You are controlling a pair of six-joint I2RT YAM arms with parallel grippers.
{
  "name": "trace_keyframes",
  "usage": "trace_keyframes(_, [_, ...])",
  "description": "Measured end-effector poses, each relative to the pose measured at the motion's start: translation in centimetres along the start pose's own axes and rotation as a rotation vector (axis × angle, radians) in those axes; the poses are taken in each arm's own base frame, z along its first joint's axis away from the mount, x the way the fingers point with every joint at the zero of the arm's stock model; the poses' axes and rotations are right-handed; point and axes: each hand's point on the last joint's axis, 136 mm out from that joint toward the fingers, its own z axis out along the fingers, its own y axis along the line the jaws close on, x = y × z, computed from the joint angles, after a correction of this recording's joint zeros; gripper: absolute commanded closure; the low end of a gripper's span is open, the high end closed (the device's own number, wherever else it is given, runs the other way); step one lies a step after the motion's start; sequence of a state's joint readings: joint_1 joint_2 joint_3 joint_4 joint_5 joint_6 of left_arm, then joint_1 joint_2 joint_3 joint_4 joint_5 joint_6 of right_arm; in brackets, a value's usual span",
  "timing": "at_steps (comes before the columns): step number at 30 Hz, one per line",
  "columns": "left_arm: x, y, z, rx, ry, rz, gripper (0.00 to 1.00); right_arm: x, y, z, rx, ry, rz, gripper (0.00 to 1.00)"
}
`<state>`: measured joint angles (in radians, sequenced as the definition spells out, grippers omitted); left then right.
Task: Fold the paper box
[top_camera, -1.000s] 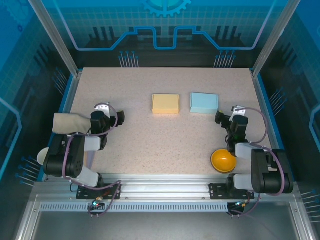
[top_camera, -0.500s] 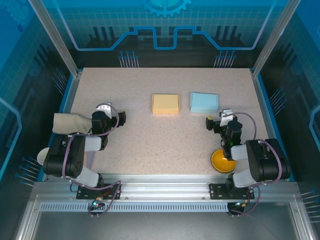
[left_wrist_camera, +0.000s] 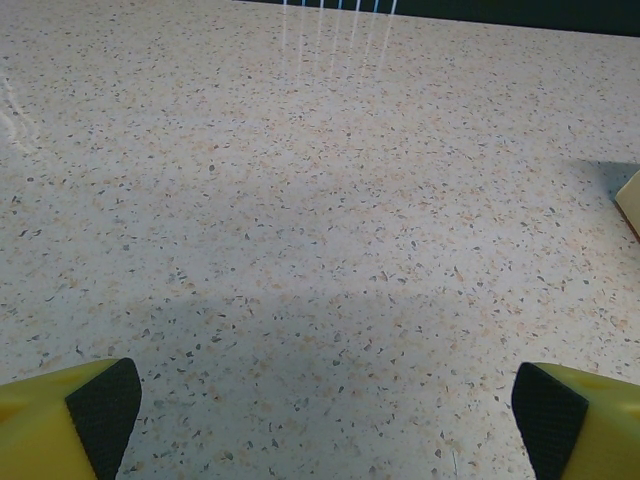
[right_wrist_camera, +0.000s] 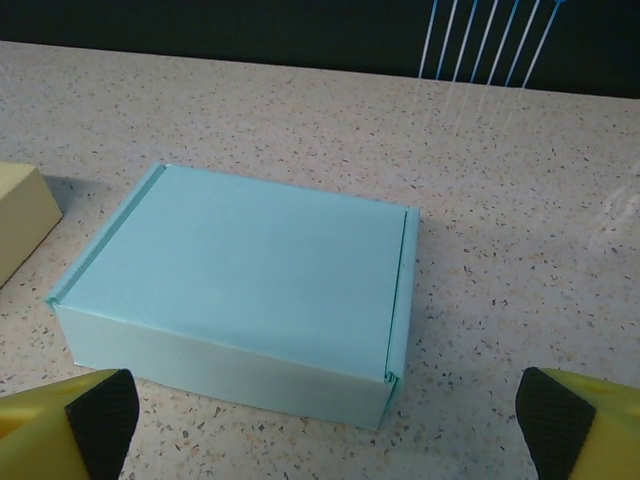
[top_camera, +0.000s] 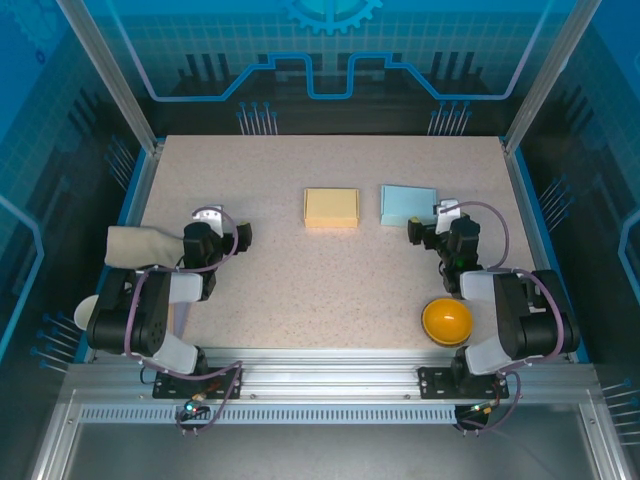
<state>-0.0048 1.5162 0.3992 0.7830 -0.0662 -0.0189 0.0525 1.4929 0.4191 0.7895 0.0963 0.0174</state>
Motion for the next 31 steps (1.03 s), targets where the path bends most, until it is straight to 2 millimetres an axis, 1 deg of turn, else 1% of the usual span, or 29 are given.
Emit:
trace_keyframes(5, [0.0,0.0,0.0,0.0,0.0,0.0,0.01,0.37,0.02,0.0,-0.001,0.015,0.0,0.0])
trace_keyframes(31, [0.17,0.01,0.06,-0.001,0.012,0.0,0.01,0.39,0.02,0.0,-0.001,0.016,0.0,0.0])
